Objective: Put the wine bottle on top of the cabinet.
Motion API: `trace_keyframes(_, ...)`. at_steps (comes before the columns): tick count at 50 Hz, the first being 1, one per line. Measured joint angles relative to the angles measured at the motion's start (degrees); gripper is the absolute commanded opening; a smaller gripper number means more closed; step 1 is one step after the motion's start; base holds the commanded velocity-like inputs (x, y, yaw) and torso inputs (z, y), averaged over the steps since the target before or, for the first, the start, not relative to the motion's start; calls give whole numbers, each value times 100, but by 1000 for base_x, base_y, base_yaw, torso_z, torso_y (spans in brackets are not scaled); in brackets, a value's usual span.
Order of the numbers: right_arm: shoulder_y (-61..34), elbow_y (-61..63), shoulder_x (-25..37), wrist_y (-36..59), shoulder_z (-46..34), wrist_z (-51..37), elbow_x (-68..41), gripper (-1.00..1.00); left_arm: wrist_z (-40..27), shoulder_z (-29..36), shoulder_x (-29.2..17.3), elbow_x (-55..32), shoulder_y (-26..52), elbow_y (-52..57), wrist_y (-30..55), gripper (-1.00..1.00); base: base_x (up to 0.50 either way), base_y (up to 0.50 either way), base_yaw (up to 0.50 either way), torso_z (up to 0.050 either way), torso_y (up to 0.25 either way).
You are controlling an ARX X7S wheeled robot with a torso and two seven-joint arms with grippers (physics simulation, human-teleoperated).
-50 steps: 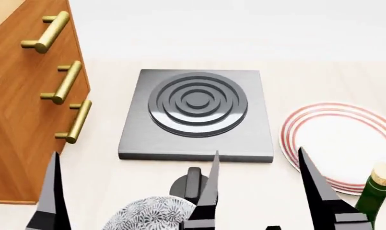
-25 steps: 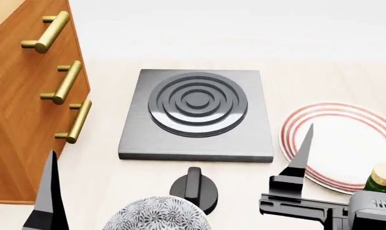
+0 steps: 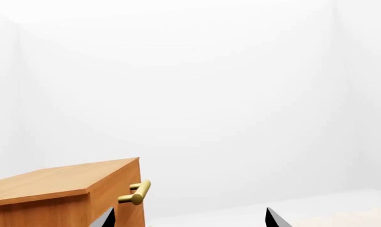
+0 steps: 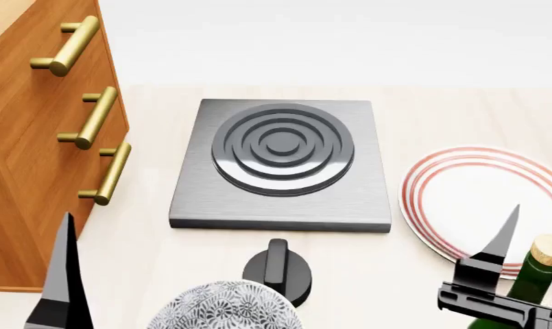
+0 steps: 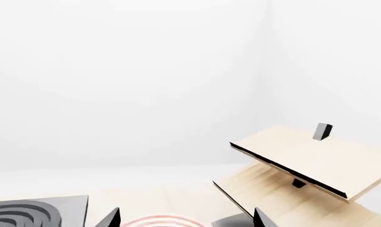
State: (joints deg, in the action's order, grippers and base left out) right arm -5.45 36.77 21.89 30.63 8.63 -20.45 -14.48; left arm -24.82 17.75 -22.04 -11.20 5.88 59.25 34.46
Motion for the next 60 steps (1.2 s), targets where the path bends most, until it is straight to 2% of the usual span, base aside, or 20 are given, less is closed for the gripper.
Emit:
trace_keyframes(19, 91, -236, -70, -231, -125, -9, 83, 100, -246, 56, -192, -178, 43, 31, -47, 100, 0, 0, 0, 0, 0)
trace_keyframes(42, 120, -408, -117, -402, -319, -14, 151, 100, -837, 361, -668, -599, 234, -70, -281, 100, 0, 0, 0, 0, 0)
trace_keyframes(43, 121, -416, -118, -412, -326, -15, 154, -100, -849, 372, -679, -607, 237, -79, -294, 100, 0, 0, 0, 0, 0)
trace_keyframes(60, 141, -467, -137, -575, -359, -48, 98, -100, -1043, 533, -844, -720, 311, -158, -435, 100, 0, 0, 0, 0, 0)
